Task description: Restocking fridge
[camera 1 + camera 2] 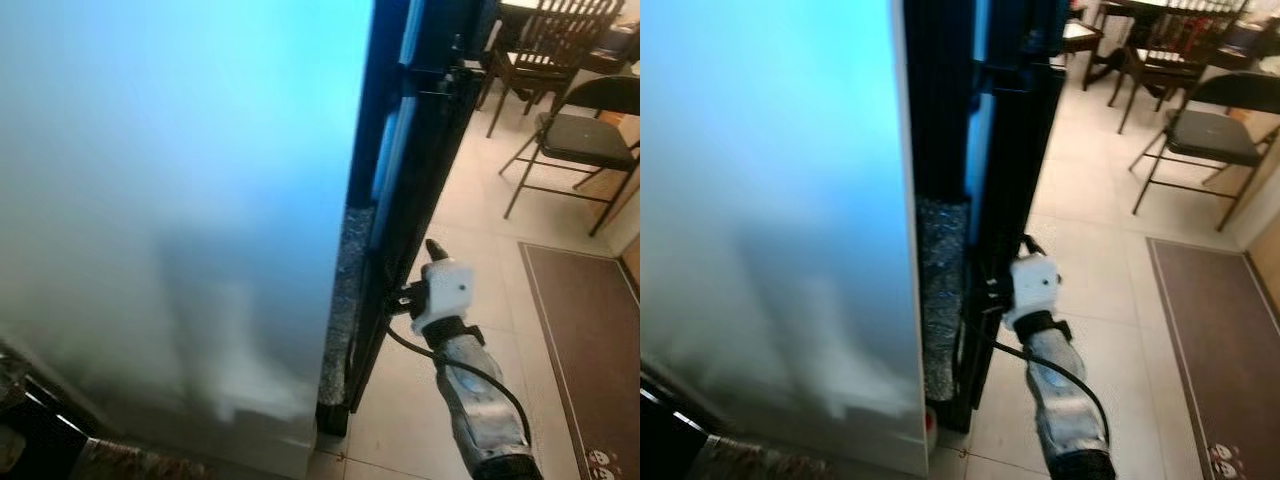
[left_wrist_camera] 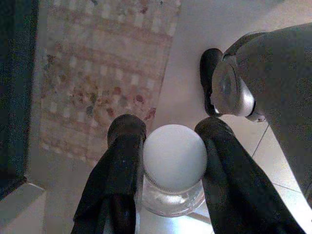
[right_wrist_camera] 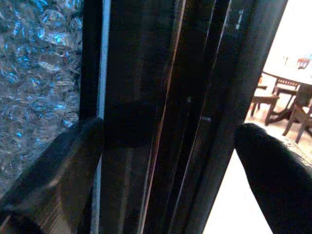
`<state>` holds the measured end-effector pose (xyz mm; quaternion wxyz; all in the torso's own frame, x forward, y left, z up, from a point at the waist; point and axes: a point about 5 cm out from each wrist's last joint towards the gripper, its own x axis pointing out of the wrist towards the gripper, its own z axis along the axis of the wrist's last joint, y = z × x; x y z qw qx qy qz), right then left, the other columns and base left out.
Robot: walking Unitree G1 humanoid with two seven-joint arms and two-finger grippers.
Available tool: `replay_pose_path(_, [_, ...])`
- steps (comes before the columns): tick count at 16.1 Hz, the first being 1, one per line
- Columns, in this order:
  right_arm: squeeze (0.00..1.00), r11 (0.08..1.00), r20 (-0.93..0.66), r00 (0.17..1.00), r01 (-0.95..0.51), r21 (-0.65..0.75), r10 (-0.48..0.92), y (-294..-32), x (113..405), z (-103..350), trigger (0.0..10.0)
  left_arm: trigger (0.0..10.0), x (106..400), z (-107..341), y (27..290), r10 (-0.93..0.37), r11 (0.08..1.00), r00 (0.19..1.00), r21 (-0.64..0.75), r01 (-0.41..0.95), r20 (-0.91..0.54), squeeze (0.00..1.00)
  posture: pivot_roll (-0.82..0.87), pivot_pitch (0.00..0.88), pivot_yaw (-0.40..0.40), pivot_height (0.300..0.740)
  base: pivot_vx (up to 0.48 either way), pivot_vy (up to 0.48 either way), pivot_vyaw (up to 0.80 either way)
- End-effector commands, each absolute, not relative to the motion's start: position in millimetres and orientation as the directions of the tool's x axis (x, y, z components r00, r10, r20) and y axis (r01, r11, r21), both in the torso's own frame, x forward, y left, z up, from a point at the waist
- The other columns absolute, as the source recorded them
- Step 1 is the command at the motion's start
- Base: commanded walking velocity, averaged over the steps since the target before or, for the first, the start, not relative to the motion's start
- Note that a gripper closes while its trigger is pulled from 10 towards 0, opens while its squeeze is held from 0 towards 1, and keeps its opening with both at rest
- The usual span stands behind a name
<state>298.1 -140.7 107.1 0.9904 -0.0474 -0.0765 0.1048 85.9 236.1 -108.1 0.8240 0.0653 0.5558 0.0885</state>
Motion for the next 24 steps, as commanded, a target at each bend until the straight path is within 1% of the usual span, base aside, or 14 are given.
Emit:
replay_pose_path(1, [0.0,0.989,0.127,0.986,-0.089,-0.12,0.104,-167.5,294.9,104.2,10.0,10.0,82.5,-108.9,235.8,0.221,0.975,0.357,0.201,-0.095,-0.907,0.0,-0.05,0.0,-0.048,0.74,0.0,0.0,0.0])
replay_pose_path(5, [0.0,0.99,0.082,0.996,0.044,-0.136,-0.033,-205.2,282.5,92.8,10.0,10.0,82.3,-108.9,235.9,0.219,0.976,0.356,0.201,-0.088,-0.908,0.0,-0.06,0.0,-0.045,0.74,0.0,0.0,0.0])
replay_pose_path(7, [0.0,0.978,-0.001,0.997,0.074,-0.195,-0.075,-220.3,264.6,73.5,10.0,10.0,81.9,-109.1,235.5,0.216,0.976,0.355,0.199,-0.083,-0.91,0.0,-0.06,0.0,-0.049,0.74,0.0,0.0,0.0])
replay_pose_path(8, [0.0,0.977,-0.024,0.994,0.097,-0.191,-0.103,-227.1,259.2,67.0,10.0,10.0,81.9,-109.1,235.4,0.216,0.976,0.356,0.198,-0.087,-0.909,0.0,-0.06,0.0,-0.049,0.74,0.0,0.0,0.0])
replay_pose_path(12, [0.0,0.943,-0.188,0.933,0.272,-0.192,-0.308,-265.8,228.1,26.3,10.0,10.0,81.6,-109.4,234.4,0.212,0.977,0.354,0.195,-0.083,-0.911,0.0,-0.06,0.0,-0.052,0.74,0.0,0.0,0.0])
replay_pose_path(13, [0.0,0.936,-0.216,0.921,0.281,-0.21,-0.325,-269.4,222.7,19.9,10.0,10.0,81.6,-109.5,234.2,0.212,0.977,0.354,0.195,-0.082,-0.911,0.0,-0.06,0.0,-0.052,0.74,0.0,0.0,0.0])
replay_pose_path(17, [0.0,0.935,-0.212,0.92,0.287,-0.21,-0.33,-270.2,223.4,18.3,10.0,10.0,81.6,-109.5,234.2,0.212,0.977,0.354,0.195,-0.082,-0.911,0.0,-0.06,0.0,-0.052,0.74,0.0,0.0,0.0])
replay_pose_path(18, [0.0,0.91,-0.336,0.852,0.332,-0.246,-0.402,-285.9,200.9,-6.0,10.0,10.0,81.9,-109.4,234.4,0.214,0.977,0.355,0.196,-0.086,-0.91,0.0,-0.06,0.0,-0.052,0.74,0.0,0.0,0.0])
replay_pose_path(19, [0.0,0.882,-0.496,0.73,0.366,-0.296,-0.47,-301.3,165.8,-35.4,10.0,10.0,82.7,-109.1,235.0,0.217,0.976,0.356,0.197,-0.091,-0.909,0.0,-0.07,0.0,-0.048,0.74,0.0,0.0,0.0])
replay_pose_path(20, [0.0,0.892,-0.555,0.698,0.353,-0.283,-0.453,-299.6,156.4,-45.2,10.0,10.0,82.9,-109.0,235.3,0.217,0.976,0.356,0.198,-0.092,-0.909,0.0,-0.07,0.0,-0.048,0.74,0.0,0.0,0.0])
replay_pose_path(21, [0.0,0.915,-0.594,0.696,0.316,-0.253,-0.404,-291.0,156.7,-51.0,10.0,10.0,83.4,-108.8,235.5,0.217,0.976,0.357,0.198,-0.089,-0.909,0.0,-0.07,0.0,-0.042,0.74,0.0,0.0,0.0])
replay_pose_path(22, [0.0,0.939,-0.603,0.72,0.272,-0.211,-0.344,-281.9,162.0,-52.6,10.0,10.0,83.6,-108.8,235.6,0.216,0.976,0.357,0.198,-0.087,-0.909,0.0,-0.07,0.0,-0.042,0.74,0.0,0.0,0.0])
replay_pose_path(23, [0.0,0.961,-0.571,0.774,0.228,-0.153,-0.275,-269.4,180.2,-47.0,10.0,10.0,84.2,-108.5,236.3,0.217,0.976,0.359,0.199,-0.087,-0.908,0.0,-0.07,0.0,-0.038,0.74,0.0,0.0,0.0])
replay_pose_path(24, [0.0,0.964,-0.557,0.787,0.222,-0.145,-0.265,-267.2,185.0,-44.8,10.0,10.0,84.3,-108.4,236.4,0.218,0.976,0.36,0.199,-0.088,-0.907,0.0,-0.07,0.0,-0.038,0.74,0.0,0.0,0.0])
